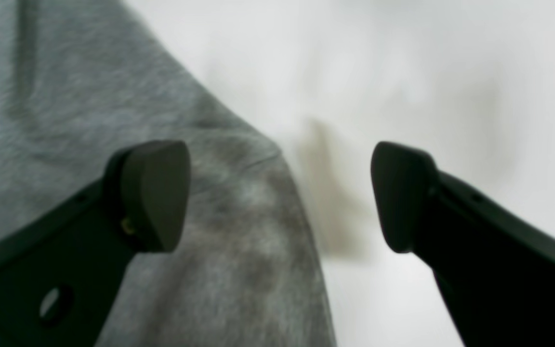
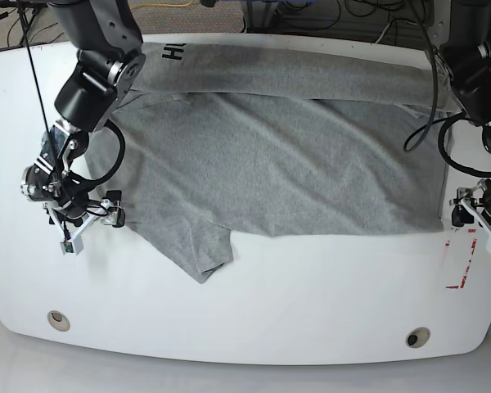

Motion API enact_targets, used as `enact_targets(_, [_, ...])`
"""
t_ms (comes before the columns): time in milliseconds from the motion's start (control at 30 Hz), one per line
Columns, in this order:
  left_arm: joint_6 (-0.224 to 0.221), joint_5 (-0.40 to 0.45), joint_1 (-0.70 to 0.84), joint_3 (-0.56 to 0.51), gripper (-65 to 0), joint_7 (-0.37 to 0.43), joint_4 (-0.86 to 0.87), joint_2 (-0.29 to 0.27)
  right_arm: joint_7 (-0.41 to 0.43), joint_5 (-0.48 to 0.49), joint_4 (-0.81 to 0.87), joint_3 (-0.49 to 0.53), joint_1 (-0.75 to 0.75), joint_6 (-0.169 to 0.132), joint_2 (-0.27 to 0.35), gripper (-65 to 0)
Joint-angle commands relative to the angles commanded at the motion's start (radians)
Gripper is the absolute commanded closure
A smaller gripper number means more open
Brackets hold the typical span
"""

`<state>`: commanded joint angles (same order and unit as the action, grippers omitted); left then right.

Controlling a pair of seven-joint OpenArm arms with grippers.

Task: Layout the t-shirt on the table in an organized manner, then fold the t-shirt properly
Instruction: 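Lower both grippers to the shirt hem corners and grasp them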

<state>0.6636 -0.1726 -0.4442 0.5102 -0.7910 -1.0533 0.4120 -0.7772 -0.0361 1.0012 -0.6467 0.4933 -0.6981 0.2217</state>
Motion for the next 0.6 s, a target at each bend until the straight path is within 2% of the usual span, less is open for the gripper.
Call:
enact_targets(167, [-0.032, -0.002, -0.006, -0.034, -37.9, 0.068, 0.058, 0.0, 0.054, 0.0, -0.071, 0.0, 0.003, 0.0, -0.005, -55.3])
enact_targets(467, [-0.032, -0.003, -0.006, -0.032, -37.9, 0.075, 0.068, -0.018, 0.057, -0.002, -0.071, 0.002, -0.031, 0.0, -0.048, -55.2])
enact_targets(567, [-0.032, -0.002, -0.006, -0.032, -37.9, 0.075, 0.068, -0.02, 0.057, 0.0, -0.071, 0.002, -0.034, 0.0, -0.051, -50.1])
enact_targets(600, [-0.034, -0.002, -0.006, -0.032, -37.9, 0.075, 0.068, -0.02, 0.057, 0.002, -0.071, 0.0, -0.041, 0.0, -0.052, -45.3])
